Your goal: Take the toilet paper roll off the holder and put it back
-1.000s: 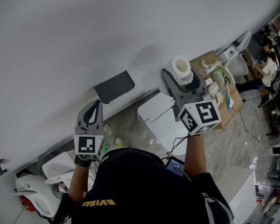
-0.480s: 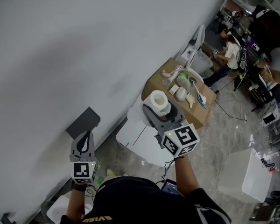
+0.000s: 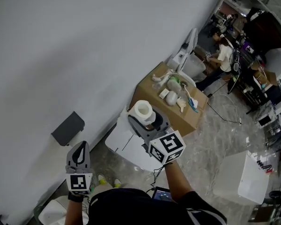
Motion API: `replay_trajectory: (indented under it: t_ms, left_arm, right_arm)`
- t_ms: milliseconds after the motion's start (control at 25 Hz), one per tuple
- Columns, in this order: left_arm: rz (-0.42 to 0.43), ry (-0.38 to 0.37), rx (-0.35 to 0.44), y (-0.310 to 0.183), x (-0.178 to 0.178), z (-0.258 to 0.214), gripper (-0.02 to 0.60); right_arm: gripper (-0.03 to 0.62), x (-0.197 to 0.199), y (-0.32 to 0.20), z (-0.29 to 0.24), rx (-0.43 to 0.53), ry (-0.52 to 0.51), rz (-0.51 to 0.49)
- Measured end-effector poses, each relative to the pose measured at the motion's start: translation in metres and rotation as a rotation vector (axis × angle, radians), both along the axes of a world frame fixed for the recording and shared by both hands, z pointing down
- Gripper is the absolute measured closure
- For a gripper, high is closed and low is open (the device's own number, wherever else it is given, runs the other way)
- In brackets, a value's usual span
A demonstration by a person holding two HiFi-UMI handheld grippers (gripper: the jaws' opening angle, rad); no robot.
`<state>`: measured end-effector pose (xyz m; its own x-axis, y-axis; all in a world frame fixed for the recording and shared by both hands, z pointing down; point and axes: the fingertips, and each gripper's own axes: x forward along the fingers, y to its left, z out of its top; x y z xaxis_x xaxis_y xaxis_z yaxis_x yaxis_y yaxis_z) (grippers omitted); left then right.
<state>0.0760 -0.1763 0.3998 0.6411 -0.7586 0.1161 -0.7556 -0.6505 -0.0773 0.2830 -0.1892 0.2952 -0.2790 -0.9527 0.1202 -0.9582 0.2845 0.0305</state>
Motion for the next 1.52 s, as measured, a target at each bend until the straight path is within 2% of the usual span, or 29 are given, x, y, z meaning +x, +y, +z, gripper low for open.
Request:
replay_trajectory:
  t_ms: [240,480,640,800,880,1240,1520]
  left_arm:
    - [-0.08,0.001,-0.016,0.038,-0.004,0.004,0.571]
    - [-0.159,0.026,-0.038,0.055,-0.029,0.008,0.571]
    - [-0.139,0.03,0.01,0.054,-0.03,-0.005,0.571]
    - [-0.118,0.11,0.057,0.044,-0.029,-0.031,0.571]
    - [-0.099,0.117,0.088,0.041,-0.034,-0.038,0.571]
    - [-0.177,0.091,0.083,0.029,-0.106,-0.025,0.571]
    - [-0.227,0.095,0.079,0.025,-0.135,-0.017,0.571]
  right_arm:
    - [0.299,-0.01,0.011,0.006,-0.004,-0.017,-0.092]
    - [0.299,-0.025,0.018,0.007,0.002,-0.031,-0.127]
    - [0.299,-0.036,0.026,-0.002,0.019,-0.036,-0.126]
    - [0.299,-0.055,0.022,-0.007,0.025,-0.039,-0.122]
    - [0.299,-0.065,0.018,-0.012,0.033,-0.035,-0.119]
    - [0.299,-0.118,0.005,-0.02,0.047,0.006,-0.147]
    - [0.299,-0.155,-0.011,-0.018,0.059,0.024,-0.199]
